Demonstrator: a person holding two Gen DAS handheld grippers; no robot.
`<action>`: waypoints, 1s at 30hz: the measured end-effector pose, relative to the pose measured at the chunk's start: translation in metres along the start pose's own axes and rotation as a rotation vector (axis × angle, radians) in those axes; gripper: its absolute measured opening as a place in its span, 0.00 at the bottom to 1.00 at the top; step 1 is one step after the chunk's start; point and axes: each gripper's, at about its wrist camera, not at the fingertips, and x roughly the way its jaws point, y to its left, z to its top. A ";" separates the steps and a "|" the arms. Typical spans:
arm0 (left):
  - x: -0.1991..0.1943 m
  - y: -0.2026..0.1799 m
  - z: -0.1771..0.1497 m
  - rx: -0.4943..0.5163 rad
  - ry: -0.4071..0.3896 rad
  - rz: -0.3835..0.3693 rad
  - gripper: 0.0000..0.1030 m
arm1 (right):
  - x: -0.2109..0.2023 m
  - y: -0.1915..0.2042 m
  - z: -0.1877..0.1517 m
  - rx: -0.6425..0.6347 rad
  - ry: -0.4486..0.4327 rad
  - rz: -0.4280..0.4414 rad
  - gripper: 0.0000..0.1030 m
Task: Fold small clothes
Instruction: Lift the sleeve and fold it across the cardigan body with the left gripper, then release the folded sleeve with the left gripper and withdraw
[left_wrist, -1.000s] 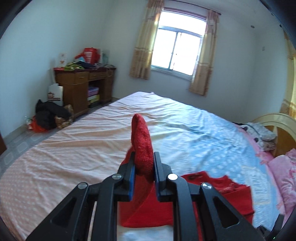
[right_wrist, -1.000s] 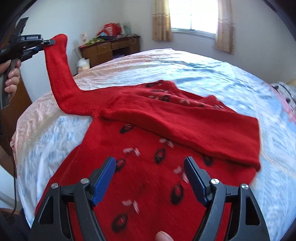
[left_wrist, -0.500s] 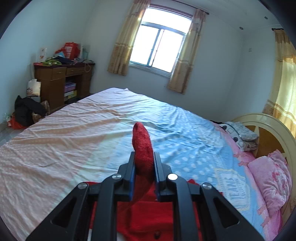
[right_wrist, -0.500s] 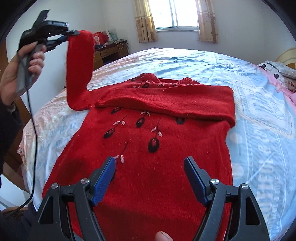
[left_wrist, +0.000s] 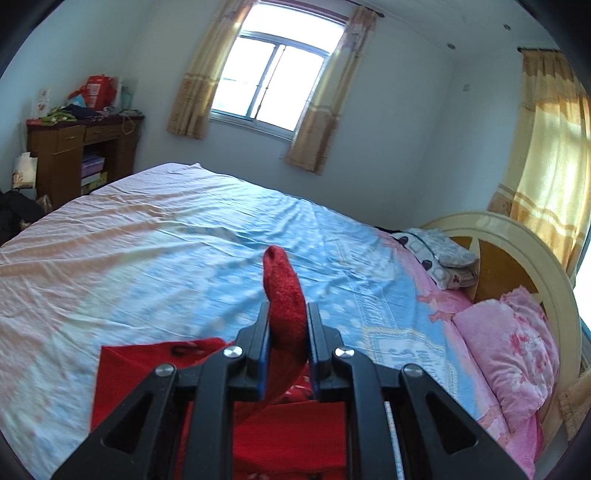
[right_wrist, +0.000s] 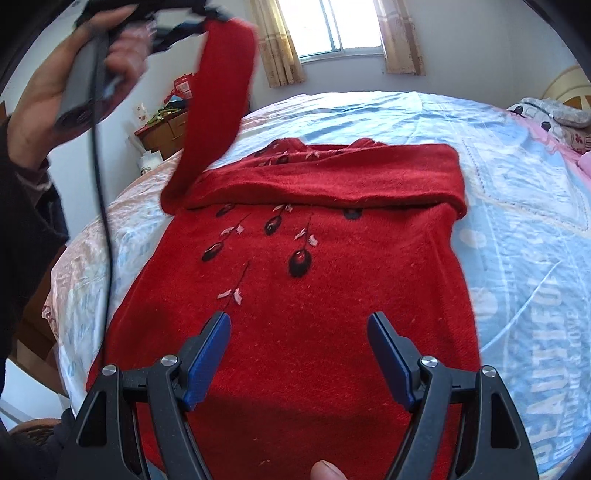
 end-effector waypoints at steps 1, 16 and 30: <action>0.006 -0.008 -0.004 0.006 0.003 -0.001 0.17 | 0.001 0.001 0.000 0.001 0.000 0.002 0.75; 0.093 -0.081 -0.085 0.183 0.187 0.028 0.17 | 0.018 -0.005 -0.009 0.018 0.027 -0.003 0.75; 0.037 -0.017 -0.111 0.401 0.166 0.161 0.63 | 0.018 -0.002 -0.021 -0.064 0.003 -0.012 0.75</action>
